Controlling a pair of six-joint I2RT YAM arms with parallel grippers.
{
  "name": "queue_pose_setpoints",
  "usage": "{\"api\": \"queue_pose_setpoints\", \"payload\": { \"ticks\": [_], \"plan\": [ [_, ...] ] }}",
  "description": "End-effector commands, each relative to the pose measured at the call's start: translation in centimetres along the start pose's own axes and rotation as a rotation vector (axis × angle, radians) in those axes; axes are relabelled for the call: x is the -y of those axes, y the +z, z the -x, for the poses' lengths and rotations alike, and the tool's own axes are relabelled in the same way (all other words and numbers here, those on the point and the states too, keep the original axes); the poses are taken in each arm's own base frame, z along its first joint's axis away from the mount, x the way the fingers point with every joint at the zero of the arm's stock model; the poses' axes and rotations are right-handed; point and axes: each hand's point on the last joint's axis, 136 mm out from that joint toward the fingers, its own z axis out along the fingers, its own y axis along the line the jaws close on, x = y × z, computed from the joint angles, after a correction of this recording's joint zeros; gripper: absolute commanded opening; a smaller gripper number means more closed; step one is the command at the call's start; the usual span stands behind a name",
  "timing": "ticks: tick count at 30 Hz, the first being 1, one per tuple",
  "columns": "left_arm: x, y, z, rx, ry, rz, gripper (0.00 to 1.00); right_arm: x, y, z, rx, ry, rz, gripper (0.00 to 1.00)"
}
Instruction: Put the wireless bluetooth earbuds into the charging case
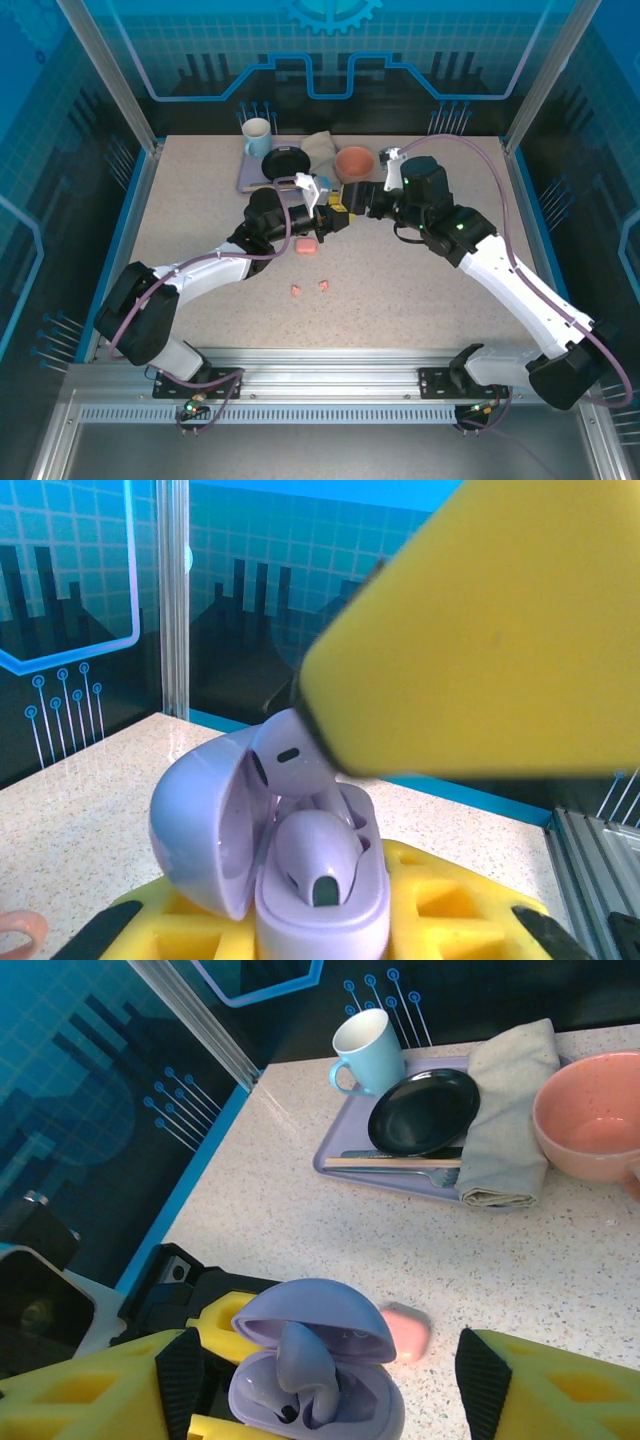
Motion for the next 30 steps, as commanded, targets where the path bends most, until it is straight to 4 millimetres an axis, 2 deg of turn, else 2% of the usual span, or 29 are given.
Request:
{"api": "queue_pose_setpoints", "payload": {
  "ticks": [1, 7, 10, 12, 17, 19, 26, 30],
  "plan": [
    [0.9, -0.3, 1.6, 0.047, 0.043, -0.017, 0.00, -1.3, -2.3, 3.0, 0.086, 0.038, 0.058, 0.72],
    [0.9, -0.5, 1.4, 0.043, 0.051, -0.017, 0.00, 0.7, -3.3, 3.6, 0.109, 0.101, 0.004, 0.72],
    [1.0, -0.6, 1.2, 0.037, 0.056, -0.016, 0.00, 2.2, -3.3, 3.0, 0.080, 0.149, -0.048, 0.69],
    [1.0, -0.6, 1.2, 0.034, 0.059, -0.017, 0.00, 2.6, -3.1, 2.3, 0.049, 0.161, -0.060, 0.64],
    [1.2, -0.7, 1.2, 0.030, 0.069, -0.025, 0.00, 2.5, -2.4, 0.9, -0.016, 0.164, -0.061, 0.41],
    [1.2, -0.7, 1.2, 0.029, 0.070, -0.027, 0.00, 2.3, -2.2, 0.6, -0.034, 0.155, -0.058, 0.35],
    [1.4, -0.6, 1.3, 0.028, 0.066, -0.035, 0.00, 0.9, -1.7, 0.4, -0.055, 0.109, -0.044, 0.25],
    [1.4, -0.6, 1.3, 0.028, 0.063, -0.036, 0.00, 0.1, -1.3, 0.4, -0.066, 0.087, -0.035, 0.25]
  ]
}}
